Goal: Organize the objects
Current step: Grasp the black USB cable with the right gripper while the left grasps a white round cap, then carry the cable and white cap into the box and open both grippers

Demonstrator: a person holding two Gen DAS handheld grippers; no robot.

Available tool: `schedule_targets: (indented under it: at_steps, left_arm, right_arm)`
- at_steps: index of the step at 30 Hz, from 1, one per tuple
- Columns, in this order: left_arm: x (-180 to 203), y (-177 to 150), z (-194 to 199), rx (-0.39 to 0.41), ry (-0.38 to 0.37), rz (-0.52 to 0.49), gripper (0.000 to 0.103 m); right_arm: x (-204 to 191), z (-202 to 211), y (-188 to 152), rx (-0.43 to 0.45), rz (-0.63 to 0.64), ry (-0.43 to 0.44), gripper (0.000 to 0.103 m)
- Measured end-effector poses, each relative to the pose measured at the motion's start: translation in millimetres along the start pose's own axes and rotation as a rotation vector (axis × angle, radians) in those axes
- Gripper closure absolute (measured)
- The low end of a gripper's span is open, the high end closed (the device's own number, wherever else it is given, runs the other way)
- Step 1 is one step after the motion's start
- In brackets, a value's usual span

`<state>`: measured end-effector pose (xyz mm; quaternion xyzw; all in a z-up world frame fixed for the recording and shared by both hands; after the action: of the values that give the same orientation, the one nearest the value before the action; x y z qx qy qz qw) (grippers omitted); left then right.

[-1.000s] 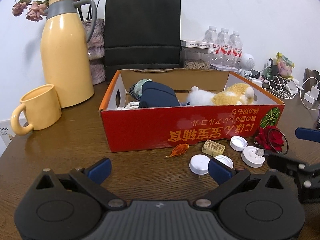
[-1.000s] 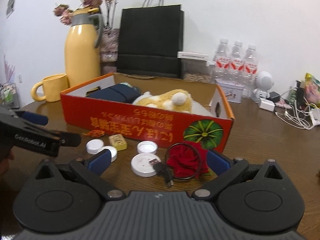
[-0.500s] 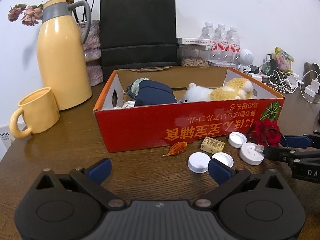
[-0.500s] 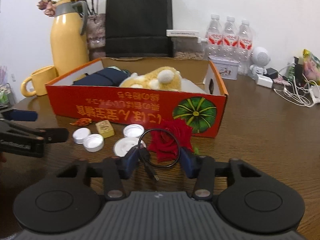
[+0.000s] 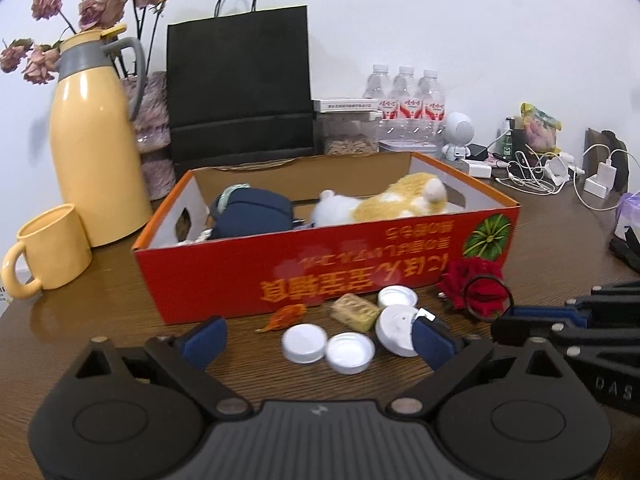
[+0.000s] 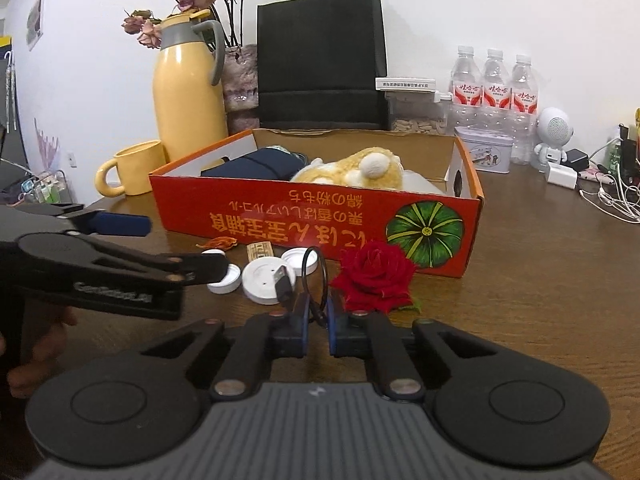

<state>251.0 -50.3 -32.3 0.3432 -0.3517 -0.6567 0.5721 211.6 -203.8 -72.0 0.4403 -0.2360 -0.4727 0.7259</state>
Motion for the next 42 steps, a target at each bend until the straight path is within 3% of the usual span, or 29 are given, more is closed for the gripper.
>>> schedule_targets:
  at_steps: [4, 8, 12, 16, 21, 31, 32, 36, 38, 42]
  left_arm:
    - [17.1, 3.3, -10.6, -0.033, 0.023, -0.016, 0.022]
    - [26.7, 3.9, -22.8, -0.079, 0.025, -0.011, 0.053]
    - [30.8, 6.4, -27.6, -0.074, 0.004, 0.006, 0.069]
    - [38.1, 5.2, -29.8, -0.079, -0.019, -0.025, 0.075]
    - [48.0, 3.3, -28.3, -0.064, 0.005, -0.083, 0.076]
    - [45.4, 1.4, -26.6, -0.054, 0.001, -0.062, 0.076]
    - [44.1, 1.3, -25.8, -0.056, 0.003, -0.048, 0.072]
    - [39.4, 4.8, -14.5, -0.01, -0.014, 0.008, 0.036]
    - [42.1, 5.8, -9.0, 0.019, -0.022, 0.004, 0.025]
    - [54.1, 5.0, -11.2, 0.002, -0.041, -0.03, 0.026]
  right_arm:
    - [4.1, 7.0, -2.0, 0.011, -0.014, 0.025, 0.094]
    - [5.4, 10.4, -3.7, 0.009, -0.013, 0.048, 0.094]
    - [10.0, 9.4, -3.8, -0.003, -0.028, 0.072, 0.094]
    - [15.1, 10.3, -3.7, -0.005, -0.04, 0.084, 0.094]
    - [22.2, 13.9, -2.6, 0.015, -0.058, 0.056, 0.094]
    - [52.4, 28.7, 1.2, 0.101, -0.121, 0.006, 0.095]
    - [54.8, 31.5, 1.7, 0.119, -0.126, 0.015, 0.095]
    - [59.1, 36.0, 2.9, 0.149, -0.137, 0.034, 0.095]
    - [59.8, 36.3, 3.5, 0.152, -0.141, 0.046, 0.095]
    - [58.7, 38.2, 3.8, 0.162, -0.143, 0.055, 0.095]
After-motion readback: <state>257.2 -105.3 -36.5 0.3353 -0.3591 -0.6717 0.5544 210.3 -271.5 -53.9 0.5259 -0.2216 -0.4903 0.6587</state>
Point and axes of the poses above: each gripper's, at about its wrist camera, not at the fingertips, and z roughly against the way its jaws point, x to its right, y to its top, the point moved 1 cm from there along -z, roughly the way its jaws point
